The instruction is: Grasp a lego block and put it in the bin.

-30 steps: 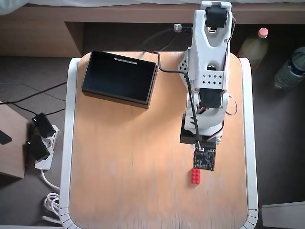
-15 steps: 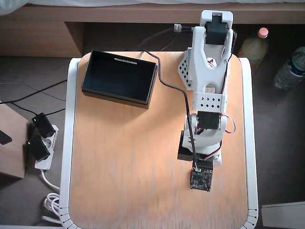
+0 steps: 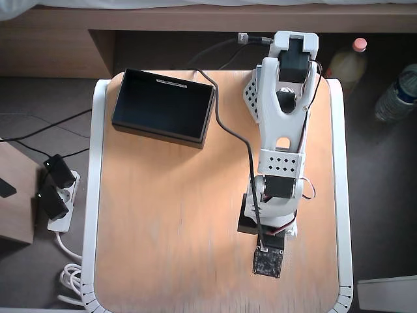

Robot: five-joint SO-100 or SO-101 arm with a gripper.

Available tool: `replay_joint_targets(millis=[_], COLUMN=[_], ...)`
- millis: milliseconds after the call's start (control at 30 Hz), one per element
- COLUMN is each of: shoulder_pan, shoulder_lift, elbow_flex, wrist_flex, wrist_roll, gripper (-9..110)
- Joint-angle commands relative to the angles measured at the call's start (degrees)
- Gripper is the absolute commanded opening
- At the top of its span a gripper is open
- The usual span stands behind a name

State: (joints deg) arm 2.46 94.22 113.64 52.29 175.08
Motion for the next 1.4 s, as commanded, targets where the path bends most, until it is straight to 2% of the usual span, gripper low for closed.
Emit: replay_joint_targets(millis=[0,533,1000,1367], shoulder_pan=[1.23,3.96,1.49,1.49], shoulder_lift=[-0.09,-4.66,-6.86,-8.0], elbow_flex=[-7.56,-7.56,-7.47,-7.47], wrist_flex=[-2.46,-6.68,-7.56,-8.0], wrist_roll=[0.79,1.85,0.18,0.09], gripper=[25,24,24,10])
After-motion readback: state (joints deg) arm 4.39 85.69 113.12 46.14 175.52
